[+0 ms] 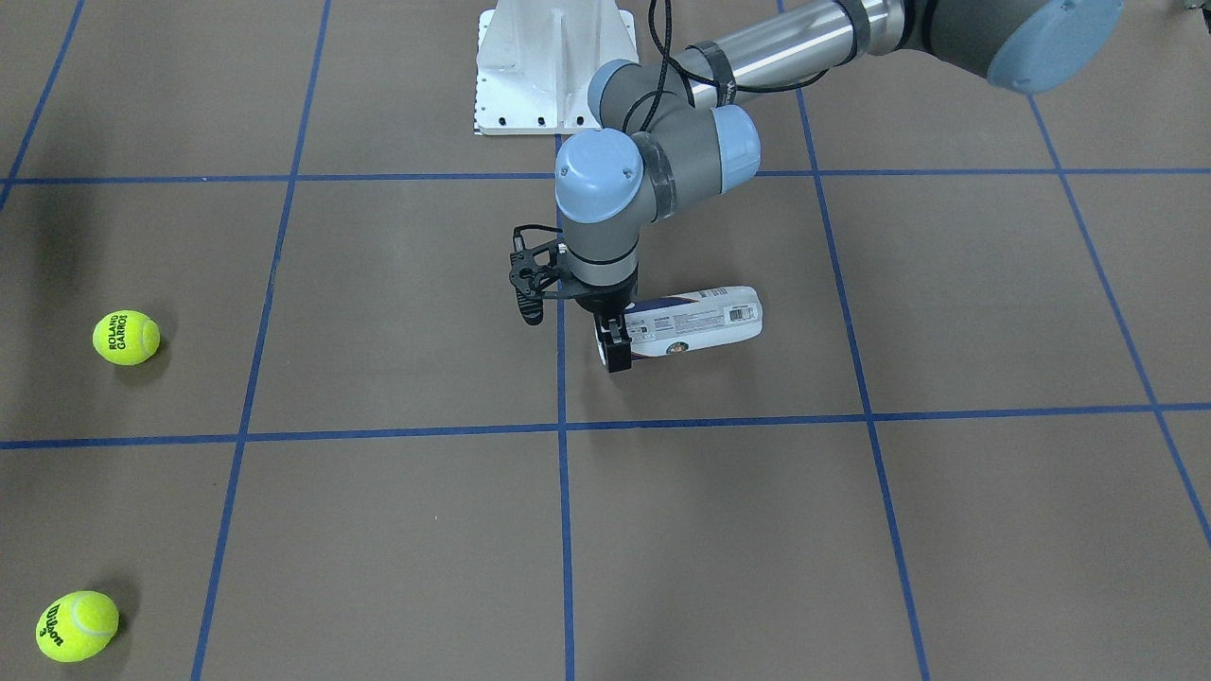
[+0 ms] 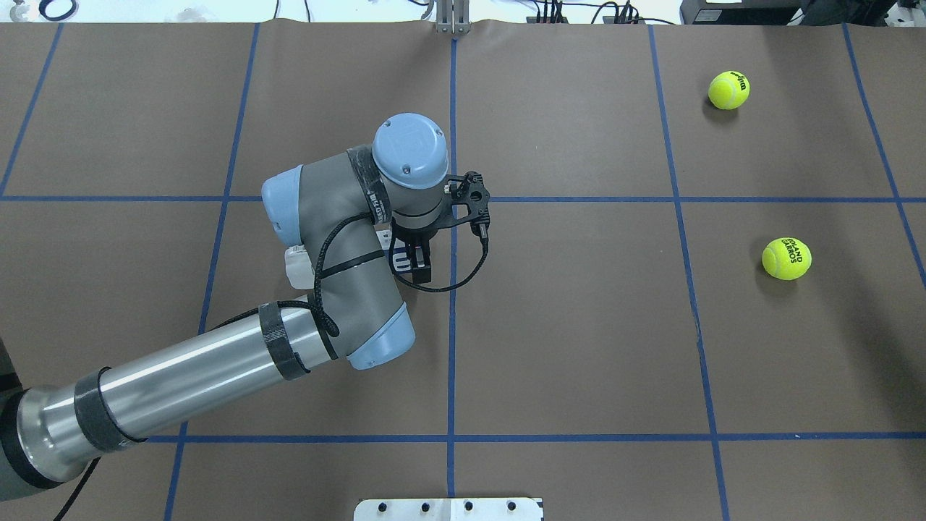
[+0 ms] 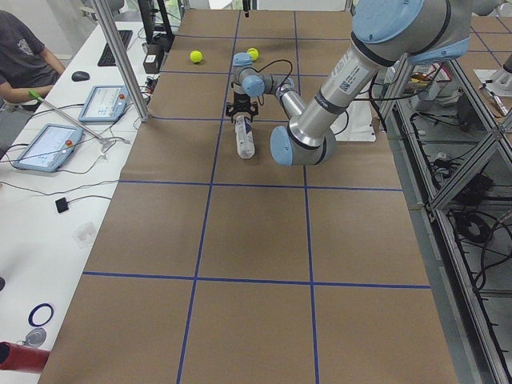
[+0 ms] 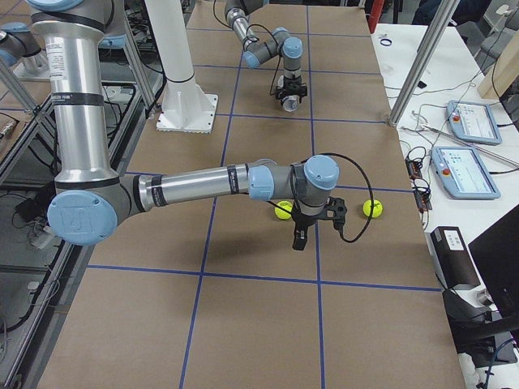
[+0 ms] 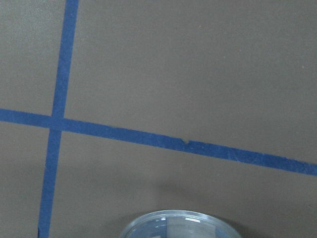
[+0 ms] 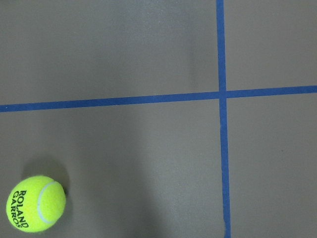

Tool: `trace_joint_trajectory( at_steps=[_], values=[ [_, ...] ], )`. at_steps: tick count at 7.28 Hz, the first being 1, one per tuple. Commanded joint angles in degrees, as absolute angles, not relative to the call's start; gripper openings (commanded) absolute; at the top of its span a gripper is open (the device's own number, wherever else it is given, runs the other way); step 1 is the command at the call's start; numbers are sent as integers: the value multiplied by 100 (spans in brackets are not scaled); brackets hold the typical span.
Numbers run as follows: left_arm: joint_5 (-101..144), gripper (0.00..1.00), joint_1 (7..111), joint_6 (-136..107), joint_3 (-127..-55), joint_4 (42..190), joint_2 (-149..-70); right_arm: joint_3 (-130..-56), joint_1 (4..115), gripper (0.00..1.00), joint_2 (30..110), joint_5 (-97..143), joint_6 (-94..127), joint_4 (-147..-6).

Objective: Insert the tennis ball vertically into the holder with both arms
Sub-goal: 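Close the left gripper on the can's capped end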

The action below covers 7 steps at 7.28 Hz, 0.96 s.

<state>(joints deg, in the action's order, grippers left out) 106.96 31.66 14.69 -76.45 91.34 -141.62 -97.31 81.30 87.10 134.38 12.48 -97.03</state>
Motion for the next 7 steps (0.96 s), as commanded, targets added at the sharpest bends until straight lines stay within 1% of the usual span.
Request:
trace_joint_trajectory(
  at_steps=[1, 4, 7],
  values=[
    [10696, 99, 3147, 1450, -7577, 9167, -14159, -9729, 8130, 100, 8710, 13438, 1248, -9703],
    [10696, 99, 3138, 1441, -7567, 9185, -14159, -9729, 8130, 100, 8710, 13438, 1248, -9703],
    [10696, 90, 3120, 1450, -7559, 9150, -14159, -9712, 8130, 100, 8710, 13438, 1248, -9703]
  ],
)
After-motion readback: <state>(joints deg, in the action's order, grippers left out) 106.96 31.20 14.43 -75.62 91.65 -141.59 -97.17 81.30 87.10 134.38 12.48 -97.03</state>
